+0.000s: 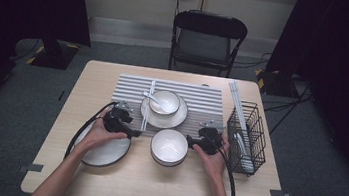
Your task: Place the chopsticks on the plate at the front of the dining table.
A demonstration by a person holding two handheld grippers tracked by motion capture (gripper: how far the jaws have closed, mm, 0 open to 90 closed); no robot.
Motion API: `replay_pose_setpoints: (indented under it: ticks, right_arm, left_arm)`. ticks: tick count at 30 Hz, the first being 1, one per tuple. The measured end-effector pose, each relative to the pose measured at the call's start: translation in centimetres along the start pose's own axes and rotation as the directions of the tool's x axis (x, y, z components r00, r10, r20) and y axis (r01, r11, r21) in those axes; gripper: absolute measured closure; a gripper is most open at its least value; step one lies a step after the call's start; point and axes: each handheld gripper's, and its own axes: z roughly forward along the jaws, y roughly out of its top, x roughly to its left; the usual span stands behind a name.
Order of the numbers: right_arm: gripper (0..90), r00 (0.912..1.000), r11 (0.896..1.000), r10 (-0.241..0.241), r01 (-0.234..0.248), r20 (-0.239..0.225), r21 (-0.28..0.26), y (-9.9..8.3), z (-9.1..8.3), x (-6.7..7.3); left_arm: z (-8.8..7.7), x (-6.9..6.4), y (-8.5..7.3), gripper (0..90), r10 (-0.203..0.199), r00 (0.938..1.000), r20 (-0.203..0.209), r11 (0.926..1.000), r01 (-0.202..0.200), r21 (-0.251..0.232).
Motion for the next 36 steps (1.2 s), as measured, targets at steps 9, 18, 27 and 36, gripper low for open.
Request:
replay_pose_setpoints:
  ticks: [9, 18, 27, 36]
  right_arm:
    - [17.0, 1.0000, 1.000, 0.000, 0.000, 0.000, 0.000, 0.0, 0.0, 0.0]
    - [17.0, 1.0000, 1.000, 0.001, -0.001, -0.001, 0.000, 0.0, 0.0, 0.0]
    - [17.0, 1.0000, 1.000, 0.000, 0.000, 0.000, 0.000, 0.0, 0.0, 0.0]
    - [17.0, 1.0000, 1.000, 0.000, 0.000, 0.000, 0.000, 0.0, 0.0, 0.0]
  left_arm:
    - [-0.3, 0.3, 0.0, 23.0, 0.004, 1.0000, -0.004, 1.0000, -0.004, 0.005]
    - [-1.0, 0.6, 0.0, 22.6, -0.029, 0.9996, 0.007, 0.9986, 0.029, -0.044]
    - [-0.4, 0.9, -0.1, 23.4, -0.038, 0.9992, -0.014, 0.9985, 0.038, -0.040]
    - [-0.1, 0.7, 0.2, 22.9, -0.055, 0.9976, -0.041, 0.9973, 0.053, -0.050]
